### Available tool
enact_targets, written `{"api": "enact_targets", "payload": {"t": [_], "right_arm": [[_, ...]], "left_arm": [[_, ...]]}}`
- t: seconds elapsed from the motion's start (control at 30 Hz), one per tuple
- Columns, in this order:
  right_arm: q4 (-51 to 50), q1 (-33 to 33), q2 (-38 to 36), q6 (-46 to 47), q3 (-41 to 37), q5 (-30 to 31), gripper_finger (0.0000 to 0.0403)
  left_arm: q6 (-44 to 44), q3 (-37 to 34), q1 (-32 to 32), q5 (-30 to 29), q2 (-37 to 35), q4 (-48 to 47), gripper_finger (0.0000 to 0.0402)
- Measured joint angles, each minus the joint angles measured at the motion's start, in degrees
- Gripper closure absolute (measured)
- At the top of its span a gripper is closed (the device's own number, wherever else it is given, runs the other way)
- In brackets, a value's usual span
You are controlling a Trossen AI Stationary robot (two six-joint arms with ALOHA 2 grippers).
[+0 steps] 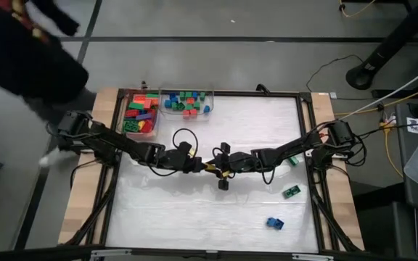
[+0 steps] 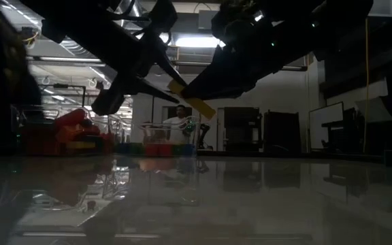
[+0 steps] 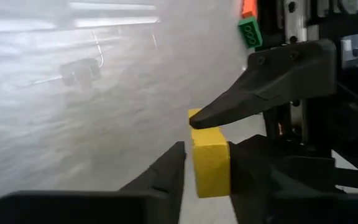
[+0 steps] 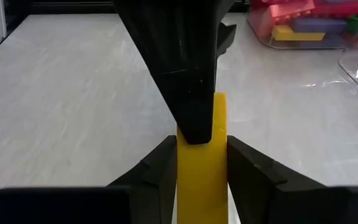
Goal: Sort blocks by size
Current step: Put the large yellow block into the left transparent bin
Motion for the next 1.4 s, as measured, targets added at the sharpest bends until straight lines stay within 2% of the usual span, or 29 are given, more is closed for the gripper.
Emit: {"api": "enact_targets", "payload": {"t": [0.13,0.27,0.37,0.57,0.8,1.0,1.2,1.3,1.4], "right_arm": [[-0.15,0.0,0.0,0.04,-0.02,0.6,0.0279],[-0.29,0.02,0.0,1.78,-0.02,1.9,0.0278],[-0.24,-0.04,0.0,2.12,-0.02,1.77,0.027],[0.1,0.06,0.0,2.44,-0.02,2.75,0.0208],[-5.02,0.04,-3.36,1.66,0.0,2.32,0.0146],[-14.88,0.04,-8.37,2.21,0.02,2.18,0.0137],[-26.77,0.04,-11.79,12.32,0.0,2.07,0.0137],[-33.54,0.02,-12.99,19.03,0.0,2.08,0.0137],[-41.16,0.02,-13.87,23.72,0.0,2.12,0.0136]], "left_arm": [[2.46,-0.01,0.51,0.04,0.01,0.51,0.0358],[4.44,-0.01,0.78,-0.01,0.04,0.49,0.0362],[9.03,-0.01,1.39,0.13,-0.26,-0.56,0.0362],[14.76,-0.05,3.96,-0.67,-4.29,-10.23,0.0362],[22.05,-0.08,8.06,-2.41,-15.13,-24.61,0.036],[30.5,-0.1,14.09,-13.74,-29.44,-36.31,0.036],[39.96,-0.03,20.75,-30.31,-42.46,-45.57,0.0352],[43.0,-0.03,23.99,-34.14,-45.96,-50.34,0.0352],[45.12,-0.03,27.03,-34.57,-47.02,-54.42,0.0346]]}}
